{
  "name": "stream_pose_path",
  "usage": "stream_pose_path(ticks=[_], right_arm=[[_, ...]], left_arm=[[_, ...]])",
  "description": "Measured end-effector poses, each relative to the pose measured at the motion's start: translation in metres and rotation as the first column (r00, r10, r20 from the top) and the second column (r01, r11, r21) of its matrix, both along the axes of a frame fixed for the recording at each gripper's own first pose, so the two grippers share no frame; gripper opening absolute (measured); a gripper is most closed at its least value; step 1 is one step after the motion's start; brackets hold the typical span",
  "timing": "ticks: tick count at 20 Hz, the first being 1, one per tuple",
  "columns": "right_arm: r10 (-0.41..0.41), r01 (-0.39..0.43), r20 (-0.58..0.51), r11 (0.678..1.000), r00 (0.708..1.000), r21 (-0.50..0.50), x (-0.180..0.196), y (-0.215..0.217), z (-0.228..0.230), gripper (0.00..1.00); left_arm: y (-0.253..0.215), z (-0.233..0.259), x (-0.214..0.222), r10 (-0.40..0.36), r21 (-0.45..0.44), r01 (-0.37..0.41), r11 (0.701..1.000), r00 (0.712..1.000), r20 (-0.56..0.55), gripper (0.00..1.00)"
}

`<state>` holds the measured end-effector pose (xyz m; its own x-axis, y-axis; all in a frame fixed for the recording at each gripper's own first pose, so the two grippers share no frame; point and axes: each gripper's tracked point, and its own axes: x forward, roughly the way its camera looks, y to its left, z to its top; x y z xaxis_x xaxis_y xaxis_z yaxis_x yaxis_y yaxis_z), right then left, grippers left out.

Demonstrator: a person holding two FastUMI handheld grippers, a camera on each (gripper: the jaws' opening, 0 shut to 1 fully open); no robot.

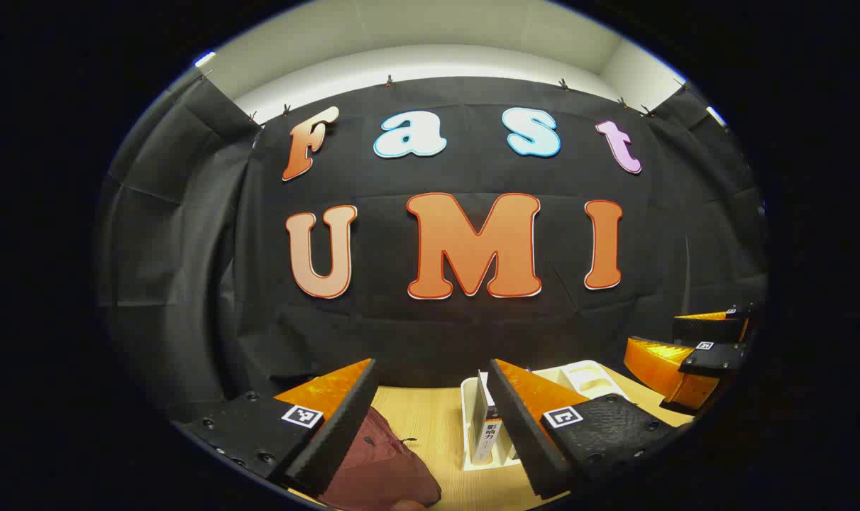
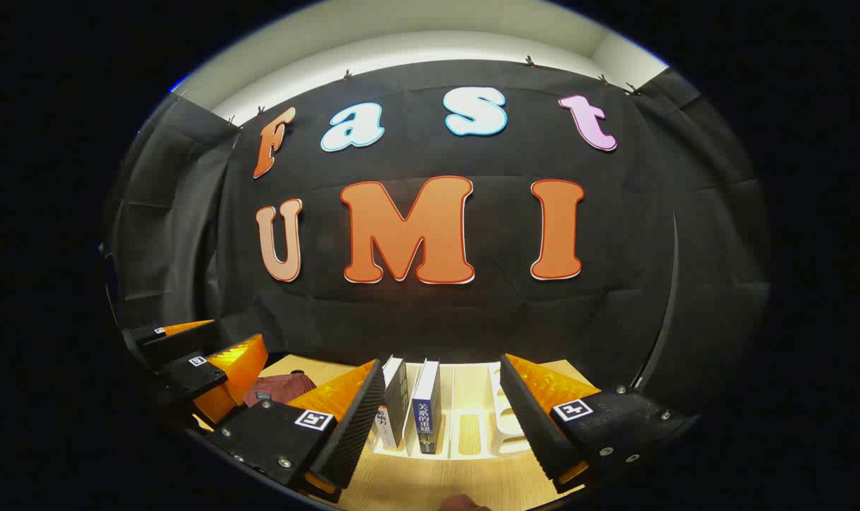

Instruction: Open the schoolbag, grab two books from the bookshelf and put them into the schoolbag.

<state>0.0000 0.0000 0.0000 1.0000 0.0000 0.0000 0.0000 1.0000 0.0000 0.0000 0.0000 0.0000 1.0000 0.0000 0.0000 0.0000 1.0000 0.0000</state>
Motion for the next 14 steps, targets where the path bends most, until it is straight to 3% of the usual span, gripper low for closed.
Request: stream_pose_path(ticks=[1, 2, 14], right_arm=[[-0.001, 0.001, -0.002, 1.000, 1.000, -0.001, -0.0007, -0.0006, 0.0000, 1.00], [-0.001, 0.001, -0.003, 1.000, 1.000, -0.002, -0.0013, -0.0002, 0.0000, 0.96], [-0.011, 0.011, -0.001, 1.000, 1.000, -0.002, -0.0047, -0.0063, 0.0000, 0.96]], left_arm=[[0.0003, 0.0003, -0.0005, 0.001, 0.001, -0.001, 1.000, 1.000, 0.001, 0.97], [-0.0001, 0.0004, -0.0012, 0.000, 0.003, 0.000, 1.000, 1.000, 0.000, 0.97], [-0.0017, 0.0036, -0.0049, 0.003, 0.006, -0.003, 1.000, 1.000, 0.009, 0.99]])
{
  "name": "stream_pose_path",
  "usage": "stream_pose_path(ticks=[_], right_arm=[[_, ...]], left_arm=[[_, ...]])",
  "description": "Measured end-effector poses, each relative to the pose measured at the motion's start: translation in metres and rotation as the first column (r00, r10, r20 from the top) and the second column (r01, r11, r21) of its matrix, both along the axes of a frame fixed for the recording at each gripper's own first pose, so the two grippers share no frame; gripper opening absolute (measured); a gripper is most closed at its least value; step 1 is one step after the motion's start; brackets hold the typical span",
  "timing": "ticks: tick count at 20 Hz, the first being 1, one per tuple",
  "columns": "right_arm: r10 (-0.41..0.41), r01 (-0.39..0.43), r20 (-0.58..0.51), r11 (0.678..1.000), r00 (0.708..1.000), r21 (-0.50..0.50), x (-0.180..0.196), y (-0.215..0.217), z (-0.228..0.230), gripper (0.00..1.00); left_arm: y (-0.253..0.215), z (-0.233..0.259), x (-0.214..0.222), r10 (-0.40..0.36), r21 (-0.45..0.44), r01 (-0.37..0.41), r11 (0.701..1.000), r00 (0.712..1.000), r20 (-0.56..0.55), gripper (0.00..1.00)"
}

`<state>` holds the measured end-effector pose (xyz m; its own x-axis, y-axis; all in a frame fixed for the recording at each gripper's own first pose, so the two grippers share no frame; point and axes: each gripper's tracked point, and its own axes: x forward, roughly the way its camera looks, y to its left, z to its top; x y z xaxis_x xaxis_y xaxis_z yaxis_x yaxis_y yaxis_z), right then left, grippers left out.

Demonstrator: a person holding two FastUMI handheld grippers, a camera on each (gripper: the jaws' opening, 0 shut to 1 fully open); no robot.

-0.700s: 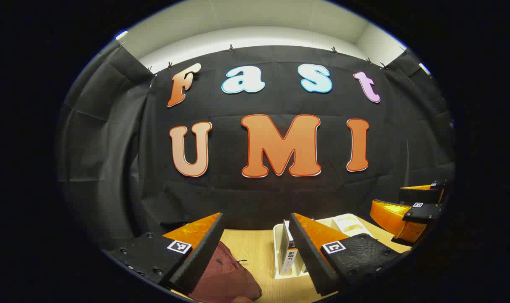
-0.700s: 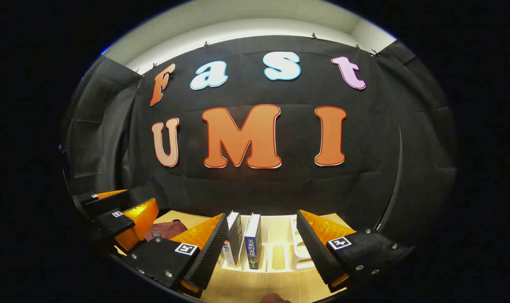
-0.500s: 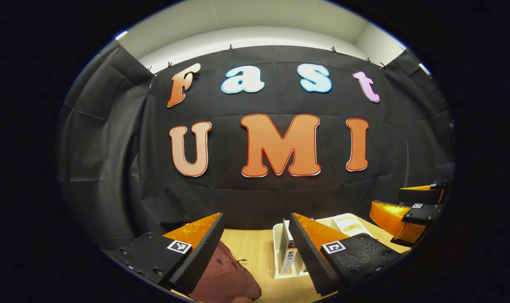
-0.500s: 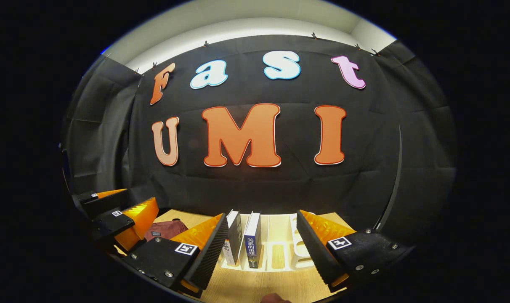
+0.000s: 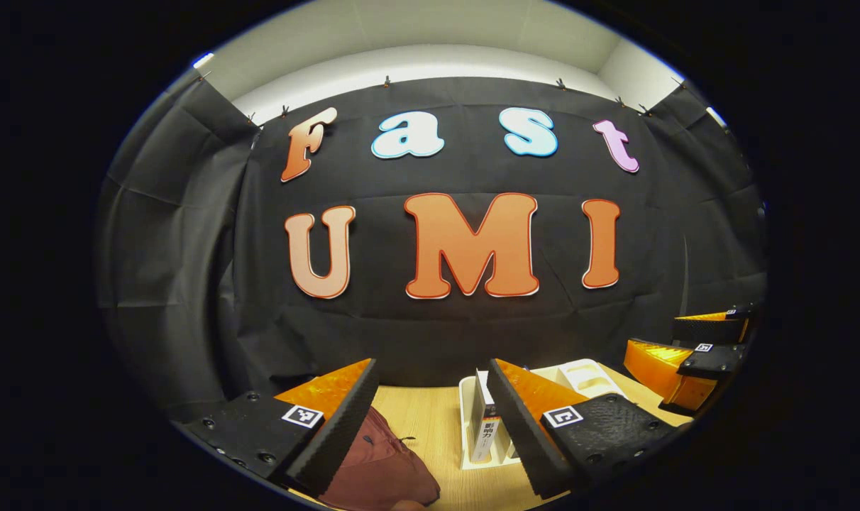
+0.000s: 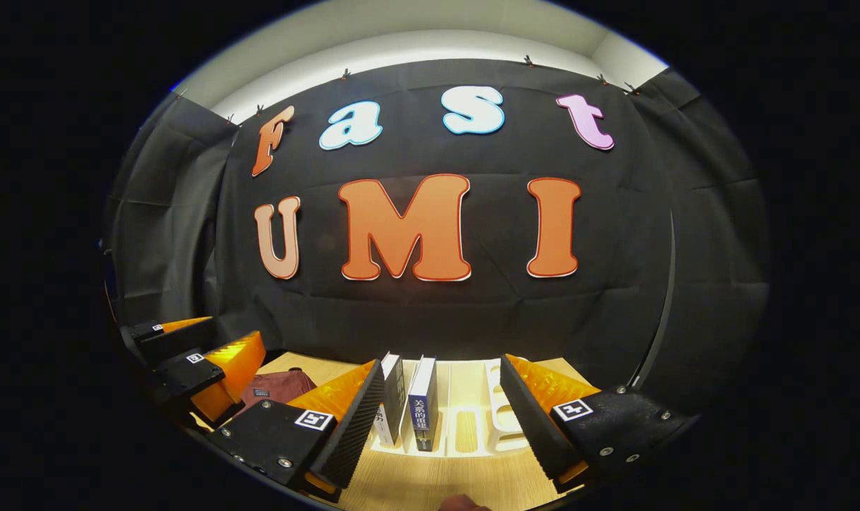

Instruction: Open the schoolbag, grab two books from the bookshelf and put them into the schoolbag.

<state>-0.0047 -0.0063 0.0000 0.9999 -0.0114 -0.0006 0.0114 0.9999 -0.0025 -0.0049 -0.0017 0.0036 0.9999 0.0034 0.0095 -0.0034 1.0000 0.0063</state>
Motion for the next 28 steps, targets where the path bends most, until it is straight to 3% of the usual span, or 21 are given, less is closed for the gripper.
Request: stream_pose_path(ticks=[14, 27, 28], right_arm=[[-0.010, 0.010, -0.005, 1.000, 1.000, -0.012, 0.000, -0.003, -0.003, 0.96], [-0.007, 0.006, -0.018, 1.000, 1.000, -0.019, 0.001, -0.002, -0.008, 0.96], [-0.008, 0.008, -0.017, 1.000, 1.000, -0.018, 0.002, -0.002, -0.008, 0.96]], left_arm=[[-0.005, 0.002, 0.000, -0.009, -0.017, 0.009, 1.000, 1.000, 0.010, 0.96], [0.012, 0.007, -0.001, 0.028, 0.009, -0.028, 1.000, 0.999, 0.037, 0.96], [0.014, 0.007, -0.002, 0.032, 0.014, -0.033, 0.999, 0.999, 0.036, 1.00]])
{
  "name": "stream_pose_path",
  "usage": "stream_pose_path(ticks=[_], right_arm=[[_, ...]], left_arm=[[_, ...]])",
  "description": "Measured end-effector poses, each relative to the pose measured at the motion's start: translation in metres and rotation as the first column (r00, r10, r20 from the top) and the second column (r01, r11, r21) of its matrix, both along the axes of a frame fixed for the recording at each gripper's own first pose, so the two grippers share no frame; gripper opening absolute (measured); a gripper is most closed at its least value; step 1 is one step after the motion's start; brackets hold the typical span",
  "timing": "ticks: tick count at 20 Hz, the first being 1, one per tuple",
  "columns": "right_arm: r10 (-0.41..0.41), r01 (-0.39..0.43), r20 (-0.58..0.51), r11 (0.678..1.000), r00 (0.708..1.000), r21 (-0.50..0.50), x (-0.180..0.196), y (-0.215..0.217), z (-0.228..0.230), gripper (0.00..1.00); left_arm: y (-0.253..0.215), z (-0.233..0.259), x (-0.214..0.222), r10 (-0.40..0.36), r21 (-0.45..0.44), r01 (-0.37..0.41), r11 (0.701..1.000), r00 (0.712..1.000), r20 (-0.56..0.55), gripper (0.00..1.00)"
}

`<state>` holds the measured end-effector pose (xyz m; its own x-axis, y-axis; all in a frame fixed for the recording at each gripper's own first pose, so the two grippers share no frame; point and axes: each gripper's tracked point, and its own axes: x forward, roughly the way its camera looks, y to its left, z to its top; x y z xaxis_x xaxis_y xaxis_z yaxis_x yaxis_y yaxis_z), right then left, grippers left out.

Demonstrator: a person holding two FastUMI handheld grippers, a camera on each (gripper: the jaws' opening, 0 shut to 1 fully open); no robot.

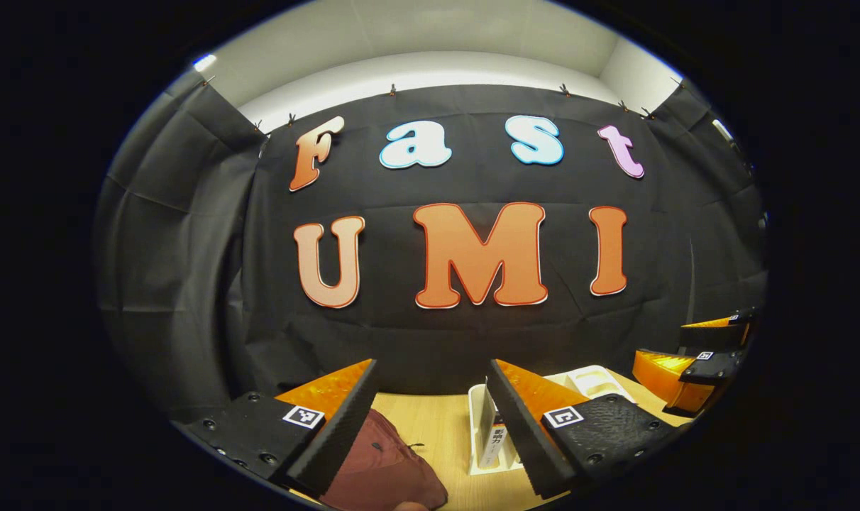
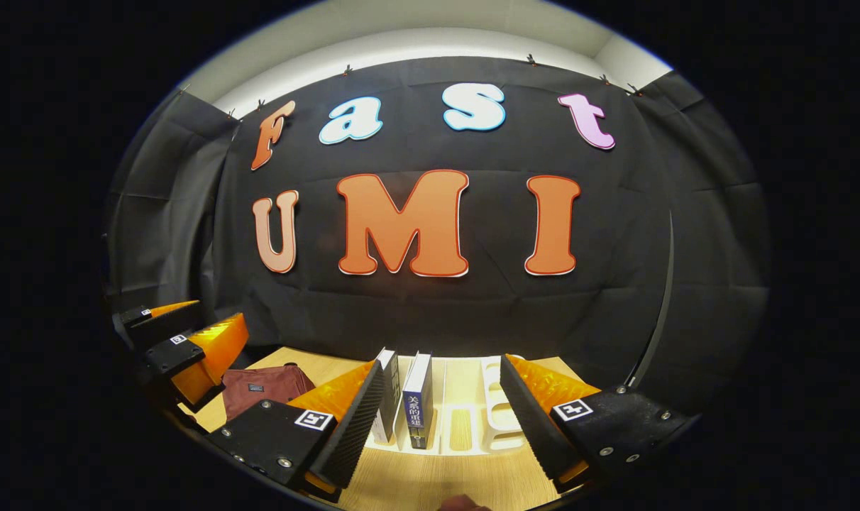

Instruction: Open the schoolbag, grab two books from the bookshelf and put them into the schoolbag.

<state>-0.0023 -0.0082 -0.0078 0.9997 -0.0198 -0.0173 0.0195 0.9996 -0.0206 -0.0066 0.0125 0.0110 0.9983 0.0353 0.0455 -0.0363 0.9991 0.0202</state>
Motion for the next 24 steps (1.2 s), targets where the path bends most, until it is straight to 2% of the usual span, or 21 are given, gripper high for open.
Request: stream_pose_path(ticks=[1, 2, 5, 6, 7, 9, 12, 15, 17, 19, 22, 24], right_arm=[[-0.002, 0.002, 0.001, 1.000, 1.000, 0.000, -0.001, 0.000, 0.000, 0.96], [-0.003, 0.003, -0.001, 1.000, 1.000, -0.003, -0.002, 0.001, -0.001, 0.96], [-0.016, 0.016, -0.001, 1.000, 1.000, -0.011, -0.003, -0.001, -0.002, 0.96], [-0.019, 0.019, 0.000, 1.000, 1.000, -0.012, -0.003, -0.002, -0.002, 0.96], [-0.022, 0.022, -0.003, 1.000, 1.000, -0.012, -0.003, -0.002, -0.003, 0.96], [-0.031, 0.031, -0.015, 0.999, 0.999, -0.010, -0.003, -0.005, -0.007, 0.96], [-0.056, 0.056, -0.015, 0.998, 0.998, -0.008, -0.003, -0.012, -0.009, 0.96], [-0.069, 0.069, -0.024, 0.998, 0.997, -0.008, -0.001, -0.018, -0.014, 0.96], [-0.079, 0.079, -0.032, 0.997, 0.996, -0.007, -0.001, -0.023, -0.018, 0.96], [-0.087, 0.086, -0.044, 0.996, 0.995, -0.005, 0.000, -0.028, -0.024, 0.96], [-0.105, 0.105, -0.066, 0.994, 0.992, -0.010, 0.001, -0.037, -0.035, 0.96], [-0.117, 0.117, -0.077, 0.993, 0.990, -0.012, 0.002, -0.044, -0.040, 0.96]], left_arm=[[0.002, -0.002, 0.001, 0.004, 0.004, -0.004, 1.000, 1.000, -0.003, 0.96], [0.003, -0.006, 0.001, 0.005, 0.011, -0.005, 1.000, 1.000, -0.012, 0.99], [0.009, -0.016, 0.000, 0.017, 0.040, -0.015, 0.999, 0.999, -0.040, 0.96], [0.010, -0.022, 0.003, 0.020, 0.045, -0.017, 0.999, 0.999, -0.049, 1.00], [0.012, -0.026, 0.003, 0.019, 0.050, -0.016, 0.999, 0.998, -0.057, 0.96], [0.014, -0.036, 0.003, 0.019, 0.077, -0.013, 0.997, 0.997, -0.078, 0.96], [0.016, -0.062, 0.005, 0.012, 0.126, 0.004, 0.992, 0.992, -0.128, 0.96], [0.017, -0.096, 0.005, 0.004, 0.212, 0.041, 0.977, 0.978, -0.207, 0.96], [0.018, -0.121, 0.007, 0.004, 0.280, 0.069, 0.958, 0.967, -0.254, 0.96], [0.020, -0.150, 0.007, 0.010, 0.363, 0.105, 0.926, 0.953, -0.303, 0.96], [0.024, -0.201, 0.004, 0.036, 0.471, 0.170, 0.866, 0.917, -0.396, 0.96], [0.031, -0.236, -0.006, 0.077, 0.537, 0.211, 0.816, 0.882, -0.464, 0.96]])
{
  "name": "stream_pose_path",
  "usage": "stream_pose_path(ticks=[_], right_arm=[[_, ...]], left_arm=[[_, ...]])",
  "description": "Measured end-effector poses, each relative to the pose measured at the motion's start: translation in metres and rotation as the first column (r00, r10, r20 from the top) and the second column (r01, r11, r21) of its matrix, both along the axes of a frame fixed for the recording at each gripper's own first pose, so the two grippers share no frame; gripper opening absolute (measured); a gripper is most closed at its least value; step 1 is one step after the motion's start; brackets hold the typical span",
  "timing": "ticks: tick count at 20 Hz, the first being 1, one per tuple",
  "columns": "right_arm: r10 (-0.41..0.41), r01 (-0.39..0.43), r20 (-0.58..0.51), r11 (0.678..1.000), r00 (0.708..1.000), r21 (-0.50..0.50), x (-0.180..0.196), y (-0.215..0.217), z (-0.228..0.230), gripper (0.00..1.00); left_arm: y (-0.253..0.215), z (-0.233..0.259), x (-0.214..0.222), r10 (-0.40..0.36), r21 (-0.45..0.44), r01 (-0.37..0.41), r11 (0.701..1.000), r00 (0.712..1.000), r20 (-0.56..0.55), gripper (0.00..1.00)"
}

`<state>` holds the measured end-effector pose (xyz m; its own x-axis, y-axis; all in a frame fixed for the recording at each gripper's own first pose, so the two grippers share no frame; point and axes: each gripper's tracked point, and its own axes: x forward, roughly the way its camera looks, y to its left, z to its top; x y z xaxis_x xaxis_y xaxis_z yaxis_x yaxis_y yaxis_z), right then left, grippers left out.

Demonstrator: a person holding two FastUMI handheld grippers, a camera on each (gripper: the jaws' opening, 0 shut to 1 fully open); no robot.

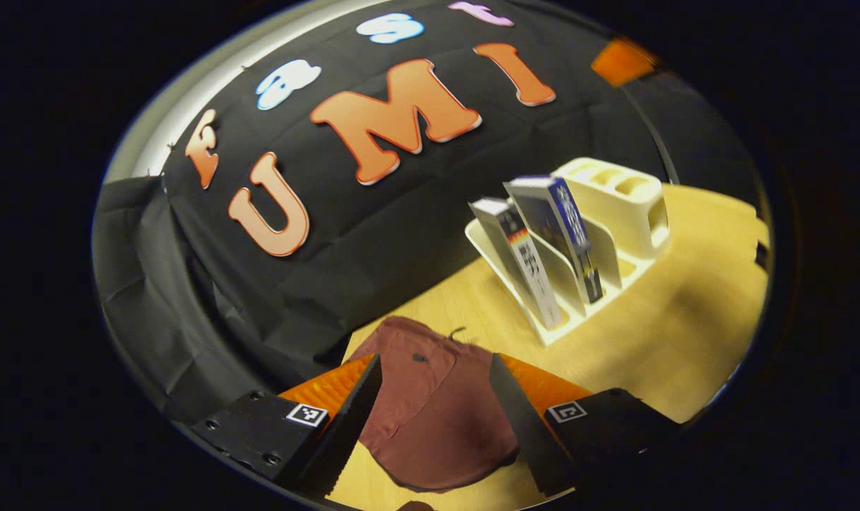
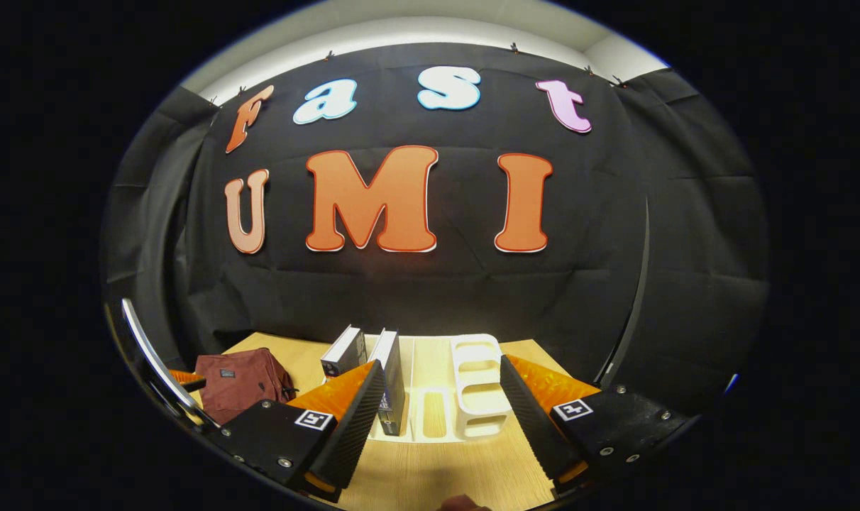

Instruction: Open the schoolbag, grab two books from the bookshelf and put them into the schoolbag.

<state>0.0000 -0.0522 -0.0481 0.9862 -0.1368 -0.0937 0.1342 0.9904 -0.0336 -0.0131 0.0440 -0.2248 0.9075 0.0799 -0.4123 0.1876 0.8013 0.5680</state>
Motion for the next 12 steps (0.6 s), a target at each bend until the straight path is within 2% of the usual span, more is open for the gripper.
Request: stream_pose_path(ticks=[6, 12], right_arm=[[-0.034, 0.033, -0.028, 0.999, 0.999, -0.004, 0.002, -0.016, -0.012, 0.96], [-0.045, 0.045, -0.043, 0.999, 0.998, -0.007, 0.006, -0.020, -0.019, 0.96]], left_arm=[[0.006, -0.065, -0.001, -0.030, 0.153, 0.050, 0.987, 0.991, -0.131, 0.98], [-0.003, -0.108, -0.027, -0.100, 0.283, 0.161, 0.946, 0.971, -0.219, 0.97]])
